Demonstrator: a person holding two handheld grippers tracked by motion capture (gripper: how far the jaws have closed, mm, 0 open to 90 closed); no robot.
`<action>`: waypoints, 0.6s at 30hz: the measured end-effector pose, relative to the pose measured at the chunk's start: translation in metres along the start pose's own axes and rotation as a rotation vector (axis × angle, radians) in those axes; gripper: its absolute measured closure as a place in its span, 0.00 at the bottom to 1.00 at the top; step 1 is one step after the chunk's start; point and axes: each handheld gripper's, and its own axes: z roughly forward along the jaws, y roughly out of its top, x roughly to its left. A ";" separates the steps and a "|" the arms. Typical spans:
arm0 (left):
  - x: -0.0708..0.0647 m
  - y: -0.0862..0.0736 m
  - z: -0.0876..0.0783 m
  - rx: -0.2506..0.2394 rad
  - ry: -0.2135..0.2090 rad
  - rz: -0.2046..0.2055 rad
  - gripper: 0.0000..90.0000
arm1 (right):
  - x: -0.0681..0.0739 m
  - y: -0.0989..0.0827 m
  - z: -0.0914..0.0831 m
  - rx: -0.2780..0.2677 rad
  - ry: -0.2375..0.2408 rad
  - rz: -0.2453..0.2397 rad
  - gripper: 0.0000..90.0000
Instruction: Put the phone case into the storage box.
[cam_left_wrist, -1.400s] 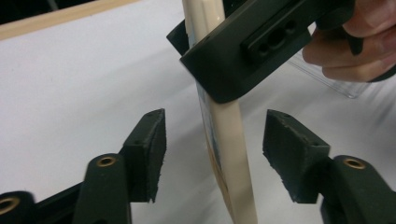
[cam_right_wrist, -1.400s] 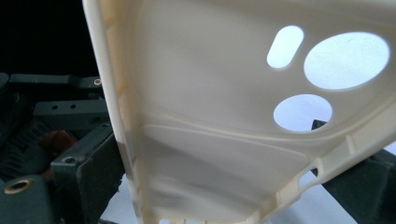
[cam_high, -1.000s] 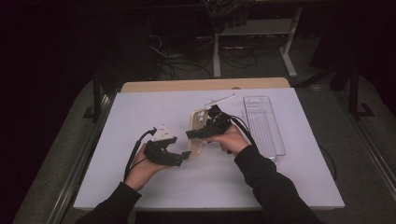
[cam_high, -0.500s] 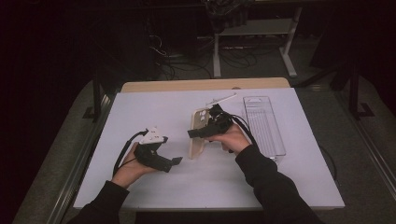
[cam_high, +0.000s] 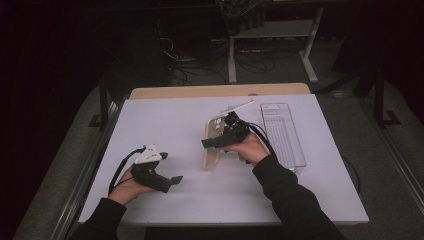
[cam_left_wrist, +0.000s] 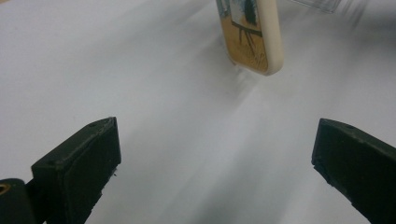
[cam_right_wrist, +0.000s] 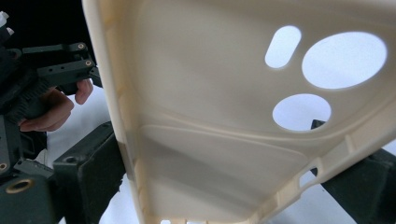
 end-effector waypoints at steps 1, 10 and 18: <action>0.000 -0.002 -0.001 0.000 -0.003 -0.001 0.01 | 0.000 0.000 0.000 0.001 0.000 0.003 0.07; 0.000 -0.007 0.001 -0.008 0.005 -0.027 0.00 | 0.000 0.001 -0.003 0.004 -0.023 -0.005 0.07; 0.001 -0.006 0.002 0.013 -0.001 -0.021 0.00 | -0.004 0.003 -0.007 0.005 -0.041 0.004 0.08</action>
